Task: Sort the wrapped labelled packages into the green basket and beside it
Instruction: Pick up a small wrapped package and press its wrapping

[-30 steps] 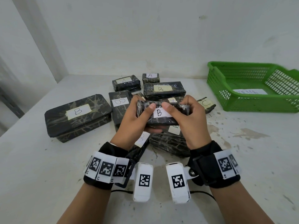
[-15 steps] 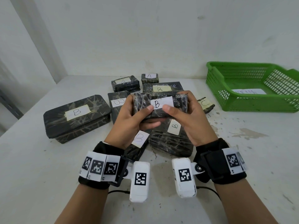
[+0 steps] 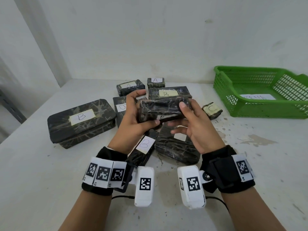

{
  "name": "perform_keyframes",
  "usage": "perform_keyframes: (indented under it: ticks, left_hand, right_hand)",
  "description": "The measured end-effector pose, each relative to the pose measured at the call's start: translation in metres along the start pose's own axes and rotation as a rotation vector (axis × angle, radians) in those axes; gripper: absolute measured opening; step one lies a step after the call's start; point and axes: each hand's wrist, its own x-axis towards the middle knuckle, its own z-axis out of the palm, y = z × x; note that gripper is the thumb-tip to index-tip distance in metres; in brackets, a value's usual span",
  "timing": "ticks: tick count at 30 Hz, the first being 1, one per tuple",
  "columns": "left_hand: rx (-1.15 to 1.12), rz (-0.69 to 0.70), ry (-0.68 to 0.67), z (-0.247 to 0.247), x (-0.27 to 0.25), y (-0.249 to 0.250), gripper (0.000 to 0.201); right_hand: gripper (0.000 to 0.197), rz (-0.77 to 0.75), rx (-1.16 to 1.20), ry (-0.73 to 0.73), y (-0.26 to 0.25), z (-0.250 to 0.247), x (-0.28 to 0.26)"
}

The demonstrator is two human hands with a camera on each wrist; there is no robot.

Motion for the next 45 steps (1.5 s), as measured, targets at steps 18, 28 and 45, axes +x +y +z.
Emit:
perform_keyframes:
  ticks: [18,28,45]
  left_hand:
    - [-0.038,-0.131,0.128,0.006,0.001,0.000,0.021]
    - [0.022,-0.106,0.159,0.014,-0.001,-0.003,0.016]
    - [0.075,-0.140,0.180,0.009,-0.001,-0.003,0.015]
  right_hand:
    - [0.020,-0.154,-0.088,0.065,-0.005,0.006,-0.005]
    - [0.023,-0.218,-0.178,0.126,0.003,0.011,-0.006]
    - [0.029,-0.163,-0.128,0.116,0.006,0.012,-0.006]
